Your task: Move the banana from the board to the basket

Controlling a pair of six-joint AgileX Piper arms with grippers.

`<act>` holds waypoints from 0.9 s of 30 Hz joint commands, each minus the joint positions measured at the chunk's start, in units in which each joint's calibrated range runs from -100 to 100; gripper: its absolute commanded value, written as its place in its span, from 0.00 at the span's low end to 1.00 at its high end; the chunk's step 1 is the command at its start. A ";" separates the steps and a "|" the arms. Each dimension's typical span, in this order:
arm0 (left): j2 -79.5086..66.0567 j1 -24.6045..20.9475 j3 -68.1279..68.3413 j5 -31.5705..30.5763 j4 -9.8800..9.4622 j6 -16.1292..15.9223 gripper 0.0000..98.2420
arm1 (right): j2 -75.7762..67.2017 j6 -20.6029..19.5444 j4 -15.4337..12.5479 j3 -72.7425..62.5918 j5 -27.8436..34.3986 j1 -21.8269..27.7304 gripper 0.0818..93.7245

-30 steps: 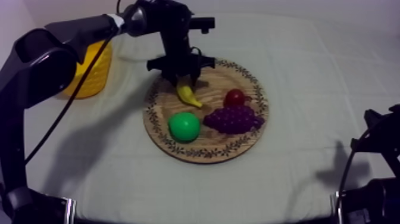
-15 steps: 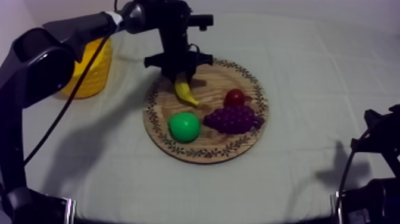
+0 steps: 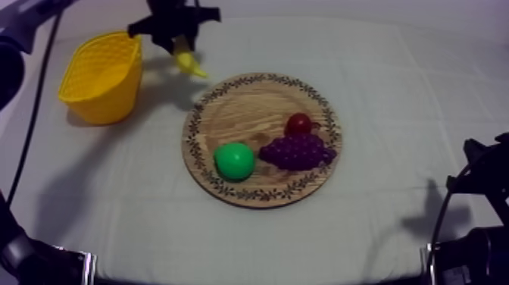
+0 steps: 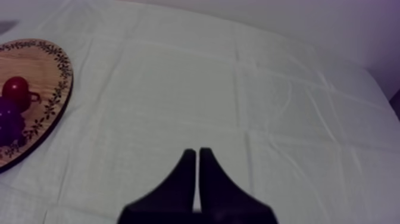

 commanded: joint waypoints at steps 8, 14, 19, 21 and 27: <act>-10.75 -10.29 10.59 -1.55 -1.22 -0.66 0.32 | -0.02 -0.01 0.01 -0.03 0.21 -0.02 0.00; -13.03 -15.35 17.77 -4.81 -1.36 -1.18 0.32 | -0.02 0.03 0.01 -0.03 0.21 0.03 0.00; -12.75 -17.49 22.25 -7.71 -1.27 -1.34 0.32 | -0.02 0.04 0.01 -0.03 0.21 0.06 0.00; -12.38 -17.84 23.46 -8.79 -1.19 -1.34 0.32 | -0.02 0.04 0.01 -0.03 0.21 0.06 0.00; -9.88 -18.09 23.47 -11.04 -0.71 -1.36 0.32 | -0.02 0.04 0.01 -0.03 0.21 0.06 0.00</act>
